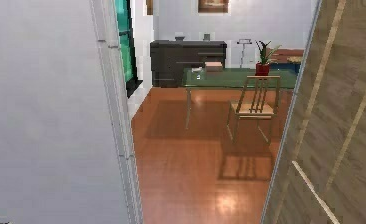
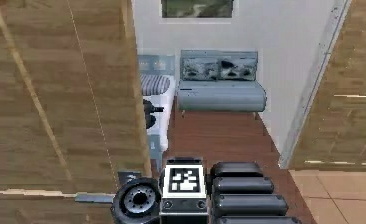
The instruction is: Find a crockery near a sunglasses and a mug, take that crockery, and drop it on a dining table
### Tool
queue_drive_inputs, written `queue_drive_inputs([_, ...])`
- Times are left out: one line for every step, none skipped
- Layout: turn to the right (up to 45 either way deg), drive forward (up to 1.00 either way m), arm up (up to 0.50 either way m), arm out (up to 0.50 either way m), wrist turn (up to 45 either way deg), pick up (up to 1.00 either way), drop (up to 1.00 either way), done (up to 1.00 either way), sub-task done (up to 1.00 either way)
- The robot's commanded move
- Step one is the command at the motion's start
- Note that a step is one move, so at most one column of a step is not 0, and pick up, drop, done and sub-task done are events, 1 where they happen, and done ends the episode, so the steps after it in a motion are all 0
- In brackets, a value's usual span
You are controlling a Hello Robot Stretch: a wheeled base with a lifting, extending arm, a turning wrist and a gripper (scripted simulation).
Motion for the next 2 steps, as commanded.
queue_drive_inputs([3.0, 0.0, 0.0, 0.0, 0.0, 0.0, 0.0, 0.0, 0.0])
queue_drive_inputs([0.0, 1.0, 0.0, 0.0, 0.0, 0.0, 0.0, 0.0, 0.0])
